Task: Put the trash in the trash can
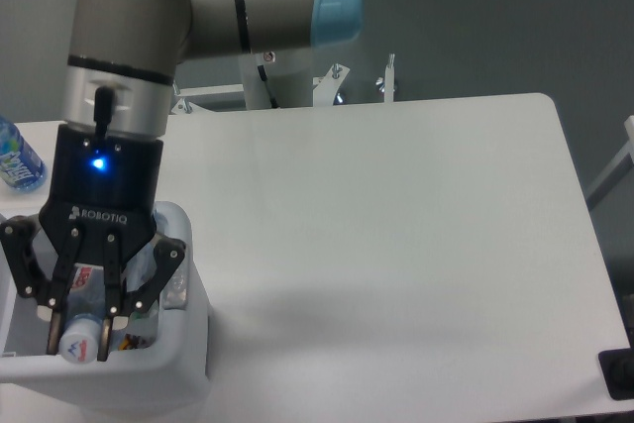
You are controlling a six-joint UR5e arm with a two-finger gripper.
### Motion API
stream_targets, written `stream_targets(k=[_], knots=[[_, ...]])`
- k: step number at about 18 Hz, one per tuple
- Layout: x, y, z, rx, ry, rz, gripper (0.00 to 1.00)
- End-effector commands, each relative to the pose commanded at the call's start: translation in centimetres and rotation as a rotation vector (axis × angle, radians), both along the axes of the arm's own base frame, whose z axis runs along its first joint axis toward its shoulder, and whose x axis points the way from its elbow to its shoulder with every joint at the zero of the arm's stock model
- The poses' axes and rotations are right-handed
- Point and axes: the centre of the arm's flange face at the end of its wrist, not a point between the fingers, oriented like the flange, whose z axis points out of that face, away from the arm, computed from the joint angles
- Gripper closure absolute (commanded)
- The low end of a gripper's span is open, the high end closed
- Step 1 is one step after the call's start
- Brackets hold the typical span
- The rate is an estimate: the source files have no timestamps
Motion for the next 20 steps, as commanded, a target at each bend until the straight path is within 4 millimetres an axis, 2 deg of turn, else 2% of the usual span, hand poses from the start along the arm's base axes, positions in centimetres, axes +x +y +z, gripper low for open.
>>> stream_targets(k=[7, 9, 10, 12, 13, 14, 20], knots=[[-0.2, 0.7, -1.7, -0.024, -0.015, -0.001, 0.65], [-0.1, 0.8, -2.0, -0.027, -0.015, -0.003, 0.56], [-0.2, 0.9, -2.1, -0.028, -0.016, -0.003, 0.47], [-0.3, 1.0, -1.9, -0.024, -0.012, -0.004, 0.13], [-0.3, 1.0, -1.8, -0.022, -0.01, -0.003, 0.03], [-0.2, 0.9, -1.5, -0.02, -0.008, -0.003, 0.0], [-0.5, 0.3, -0.3, -0.005, 0.002, 0.008, 0.0]])
